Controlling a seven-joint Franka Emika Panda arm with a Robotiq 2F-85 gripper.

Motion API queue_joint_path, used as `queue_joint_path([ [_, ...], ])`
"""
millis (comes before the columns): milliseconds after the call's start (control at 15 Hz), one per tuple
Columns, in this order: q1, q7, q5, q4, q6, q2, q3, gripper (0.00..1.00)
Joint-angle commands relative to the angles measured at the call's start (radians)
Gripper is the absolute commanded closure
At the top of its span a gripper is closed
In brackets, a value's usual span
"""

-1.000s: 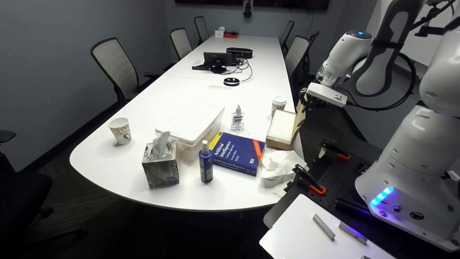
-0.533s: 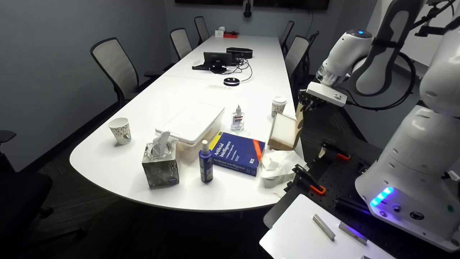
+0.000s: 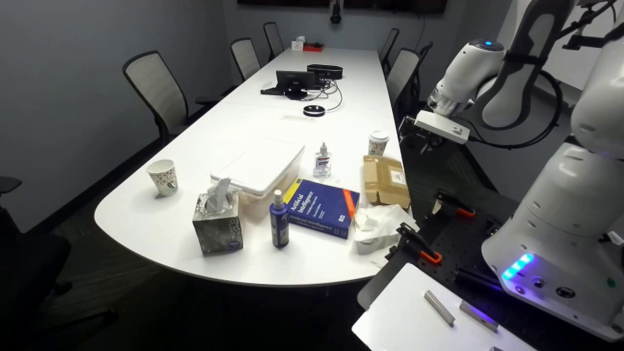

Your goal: Completely open the brown box

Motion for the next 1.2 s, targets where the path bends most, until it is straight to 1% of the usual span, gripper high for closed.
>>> queue_joint_path([
  [0,0.039,0.032,-0.024,-0.016,-0.053,-0.058,0.003,0.00],
  [67,0.049,0.052,-0.038,-0.014,-0.088,-0.072,0.013,0.00],
  [200,0.060,0.100,-0.078,-0.017,-0.162,-0.100,0.055,0.00],
  [267,0.061,0.156,-0.107,-0.015,-0.219,-0.103,0.096,0.00],
  [333,0.058,0.187,-0.120,-0.017,-0.251,-0.097,0.136,0.00],
  [400,0.052,0.221,-0.124,-0.007,-0.282,-0.072,0.189,0.00],
  [467,0.041,0.225,-0.103,-0.001,-0.293,-0.043,0.242,0.00],
  [667,0.004,0.169,0.011,-0.002,-0.363,-0.030,0.387,0.00],
  [800,-0.030,0.107,0.126,-0.009,-0.424,-0.049,0.492,0.00],
  [933,-0.067,0.001,0.273,-0.020,-0.492,-0.090,0.599,0.00],
  [1000,-0.086,-0.065,0.362,-0.023,-0.528,-0.113,0.653,0.00],
  [1133,-0.108,-0.201,0.549,-0.029,-0.607,-0.176,0.739,0.00],
])
